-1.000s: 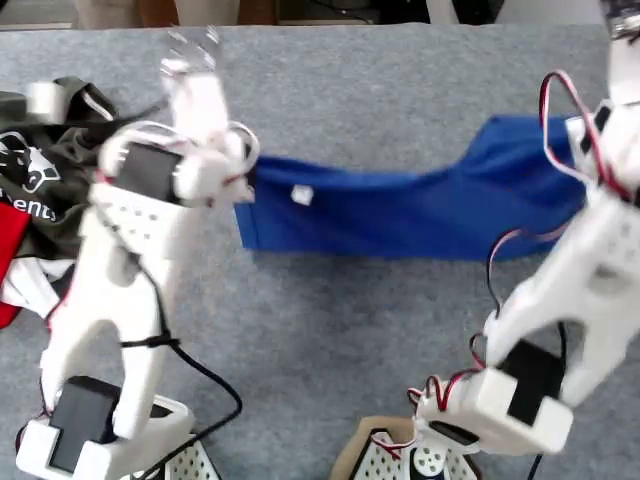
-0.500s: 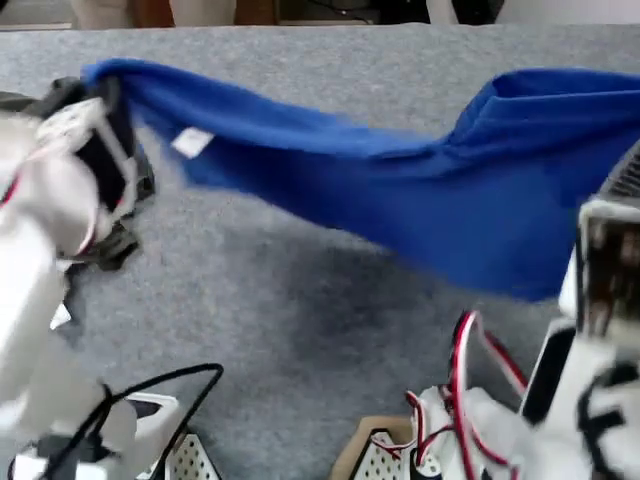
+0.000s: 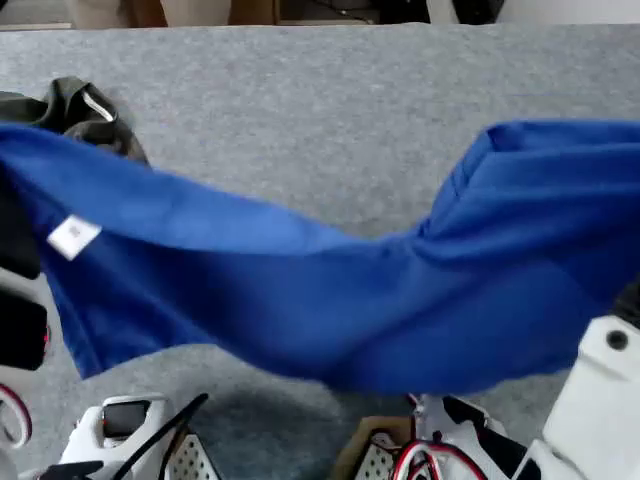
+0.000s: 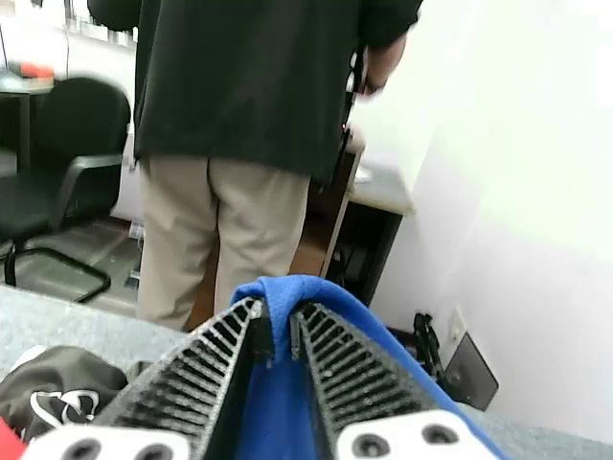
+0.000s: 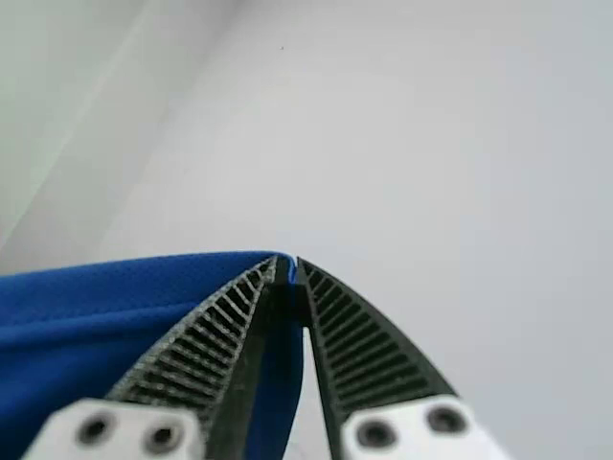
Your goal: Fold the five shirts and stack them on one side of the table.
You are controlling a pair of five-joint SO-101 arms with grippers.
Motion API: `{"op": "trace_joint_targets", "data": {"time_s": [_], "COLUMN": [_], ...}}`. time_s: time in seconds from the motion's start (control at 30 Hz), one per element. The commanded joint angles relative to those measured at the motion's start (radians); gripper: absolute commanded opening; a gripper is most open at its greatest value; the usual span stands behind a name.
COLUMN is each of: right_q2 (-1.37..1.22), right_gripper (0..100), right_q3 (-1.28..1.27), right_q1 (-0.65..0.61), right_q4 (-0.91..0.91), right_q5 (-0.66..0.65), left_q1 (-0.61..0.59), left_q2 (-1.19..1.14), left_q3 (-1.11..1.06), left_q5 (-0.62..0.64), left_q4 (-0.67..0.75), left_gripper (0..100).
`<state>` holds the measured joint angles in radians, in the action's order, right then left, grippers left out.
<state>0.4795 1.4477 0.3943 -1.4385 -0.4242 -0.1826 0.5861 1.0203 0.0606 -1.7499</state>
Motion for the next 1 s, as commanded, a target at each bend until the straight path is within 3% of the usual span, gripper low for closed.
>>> {"op": "trace_joint_targets", "data": {"time_s": [0.0,0.17,0.33,0.43,0.67,0.83,0.97], "right_q2": [-0.001,-0.008,-0.008,-0.008,-0.008,-0.031,-0.137], "right_gripper": [0.5,0.5,0.5,0.5,0.5,0.5,0.5], "right_q3": [-0.005,-0.051,-0.294,-0.496,-0.992,-1.299,-1.365], "right_q1": [-0.005,-0.008,-0.008,-0.018,-0.176,-0.194,-0.2], "right_q4": [0.074,0.186,0.292,0.347,0.496,0.736,0.878], "right_q5": [-0.003,-0.003,-0.018,-0.051,-0.173,-0.176,-0.17], "left_q1": [0.037,0.063,0.06,0.06,0.066,0.066,0.068], "left_q2": [0.012,0.076,0.088,0.085,0.03,-0.168,-0.361], "left_q3": [-0.153,-0.394,-0.654,-0.868,-1.277,-1.286,-1.105], "left_q5": [-0.009,-0.011,-0.012,-0.012,-0.005,-0.003,-0.003], "left_q4": [-0.009,-0.009,0.057,0.224,0.773,1.011,1.034], "left_gripper": [2,2,2,2,2,2,2]}}
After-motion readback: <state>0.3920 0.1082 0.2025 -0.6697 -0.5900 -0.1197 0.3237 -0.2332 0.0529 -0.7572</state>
